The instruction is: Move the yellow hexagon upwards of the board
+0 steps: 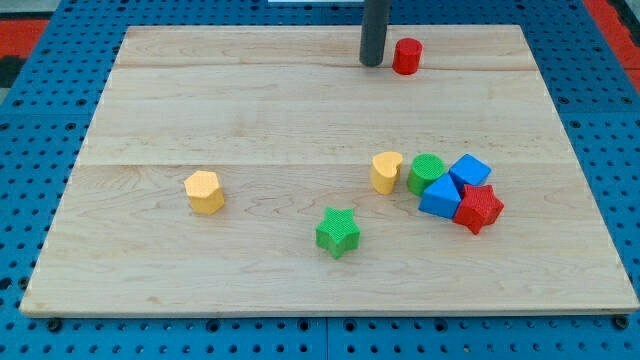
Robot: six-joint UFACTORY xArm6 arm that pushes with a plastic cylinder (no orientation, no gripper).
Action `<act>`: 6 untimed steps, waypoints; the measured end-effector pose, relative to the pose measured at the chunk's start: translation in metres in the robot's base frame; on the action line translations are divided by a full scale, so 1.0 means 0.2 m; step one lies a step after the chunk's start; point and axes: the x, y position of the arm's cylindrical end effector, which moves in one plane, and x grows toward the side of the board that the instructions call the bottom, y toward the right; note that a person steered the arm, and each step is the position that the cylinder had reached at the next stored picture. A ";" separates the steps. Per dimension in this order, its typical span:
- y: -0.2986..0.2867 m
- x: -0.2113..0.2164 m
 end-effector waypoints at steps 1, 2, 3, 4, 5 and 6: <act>0.21 0.00; 0.42 0.04; 0.07 0.26; -0.49 0.32; -0.68 0.87; -0.72 1.31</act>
